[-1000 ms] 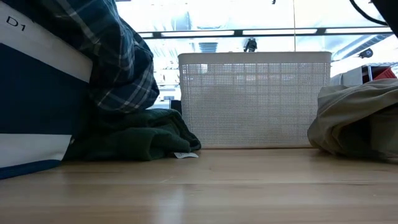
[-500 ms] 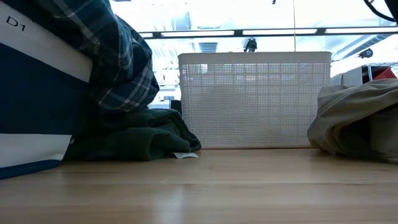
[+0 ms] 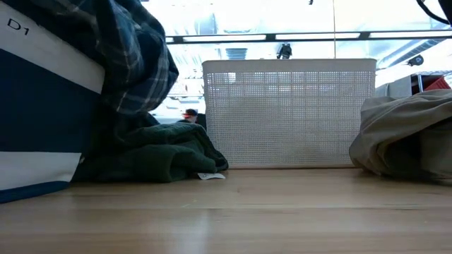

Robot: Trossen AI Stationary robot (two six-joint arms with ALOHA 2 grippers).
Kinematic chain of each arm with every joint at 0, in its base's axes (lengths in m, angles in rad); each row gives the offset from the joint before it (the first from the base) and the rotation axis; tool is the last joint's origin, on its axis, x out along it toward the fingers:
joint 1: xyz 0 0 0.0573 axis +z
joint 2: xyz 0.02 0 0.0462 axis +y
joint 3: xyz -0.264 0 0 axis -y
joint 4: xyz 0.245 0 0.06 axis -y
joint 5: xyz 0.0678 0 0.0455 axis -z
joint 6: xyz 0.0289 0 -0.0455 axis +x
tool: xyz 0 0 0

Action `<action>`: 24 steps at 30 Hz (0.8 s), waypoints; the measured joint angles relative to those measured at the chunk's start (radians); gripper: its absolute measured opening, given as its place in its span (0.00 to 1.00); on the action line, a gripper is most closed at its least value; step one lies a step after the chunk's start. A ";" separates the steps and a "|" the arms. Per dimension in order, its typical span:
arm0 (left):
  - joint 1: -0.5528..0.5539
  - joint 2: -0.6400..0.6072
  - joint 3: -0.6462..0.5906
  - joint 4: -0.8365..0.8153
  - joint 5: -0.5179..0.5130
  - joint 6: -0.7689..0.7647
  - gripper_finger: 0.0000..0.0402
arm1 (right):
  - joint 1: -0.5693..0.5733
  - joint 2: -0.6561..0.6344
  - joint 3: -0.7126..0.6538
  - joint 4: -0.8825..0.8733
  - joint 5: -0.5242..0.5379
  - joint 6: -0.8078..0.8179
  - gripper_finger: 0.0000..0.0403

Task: Sort clothes
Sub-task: Put the blue shirt in the blue bin

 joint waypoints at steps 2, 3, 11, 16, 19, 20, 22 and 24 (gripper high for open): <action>0.000 0.000 -0.037 0.102 0.002 -0.025 0.00 | 0.000 0.003 0.000 0.002 0.000 0.000 0.08; 0.000 0.000 -0.040 0.141 0.002 -0.027 0.00 | -0.001 0.004 0.000 0.001 0.000 0.000 0.08; 0.002 0.002 0.170 0.135 -0.015 -0.046 0.00 | -0.026 0.005 0.000 0.000 0.000 -0.010 0.08; 0.002 0.002 0.324 -0.040 -0.019 -0.134 0.00 | -0.046 0.006 0.000 -0.001 0.000 -0.010 0.08; 0.001 0.002 0.406 -0.143 -0.002 -0.152 0.00 | -0.053 0.006 0.000 -0.001 0.000 -0.011 0.08; 0.000 0.002 0.431 -0.173 -0.021 -0.151 0.00 | -0.056 0.006 0.000 -0.001 -0.001 -0.011 0.08; 0.001 0.002 0.476 -0.235 -0.056 -0.122 0.00 | -0.060 0.006 0.000 -0.001 -0.001 -0.015 0.08; 0.005 0.002 0.518 -0.319 -0.112 -0.079 0.00 | -0.064 0.006 0.000 0.000 -0.001 -0.019 0.08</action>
